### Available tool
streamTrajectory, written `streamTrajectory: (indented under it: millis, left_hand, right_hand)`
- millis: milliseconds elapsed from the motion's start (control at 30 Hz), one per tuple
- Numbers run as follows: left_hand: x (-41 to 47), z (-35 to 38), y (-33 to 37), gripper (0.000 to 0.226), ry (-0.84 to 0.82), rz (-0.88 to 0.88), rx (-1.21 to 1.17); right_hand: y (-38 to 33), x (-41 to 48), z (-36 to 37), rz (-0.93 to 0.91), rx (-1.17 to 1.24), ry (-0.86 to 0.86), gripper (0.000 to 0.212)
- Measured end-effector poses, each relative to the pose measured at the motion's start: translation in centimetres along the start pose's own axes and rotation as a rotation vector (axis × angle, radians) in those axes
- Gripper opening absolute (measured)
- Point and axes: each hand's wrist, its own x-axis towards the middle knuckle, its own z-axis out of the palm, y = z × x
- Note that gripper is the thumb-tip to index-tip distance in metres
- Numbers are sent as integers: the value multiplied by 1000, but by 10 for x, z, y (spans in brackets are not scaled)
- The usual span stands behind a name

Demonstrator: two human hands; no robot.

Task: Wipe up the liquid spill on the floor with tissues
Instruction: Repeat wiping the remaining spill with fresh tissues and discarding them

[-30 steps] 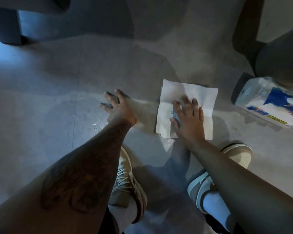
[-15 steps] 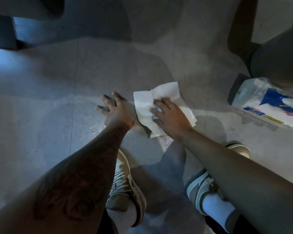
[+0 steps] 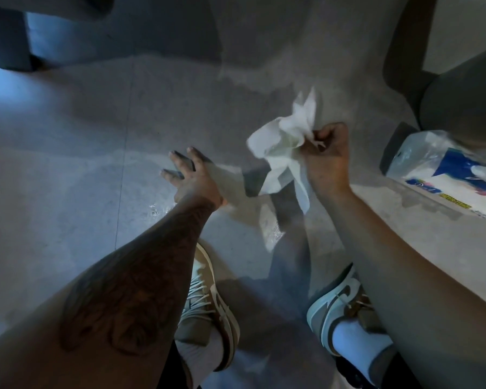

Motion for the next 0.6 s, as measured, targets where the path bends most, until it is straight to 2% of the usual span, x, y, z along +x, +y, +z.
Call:
streamTrajectory:
  millis: [67,133,200,333,600]
  left_hand:
    - [2,1,-2,140,6,3,8]
    - [4,2,-4,141,10,4,17]
    - [5,3,-4,142,6,5,20]
    - [7,3,-4,143,-4,6,11]
    - [6,4,-6,144,12,21,23]
  right_hand:
    - [18,9,-17,-175,-435,-46,13]
    - [36,10,-35,-423,-927,-181,22]
    - [42,8,-45,-538,-1139,-313,30]
    - [36,6,-45,-669,-1100,-544,37]
    - [45,-9,14,-525,-1090,-590,44]
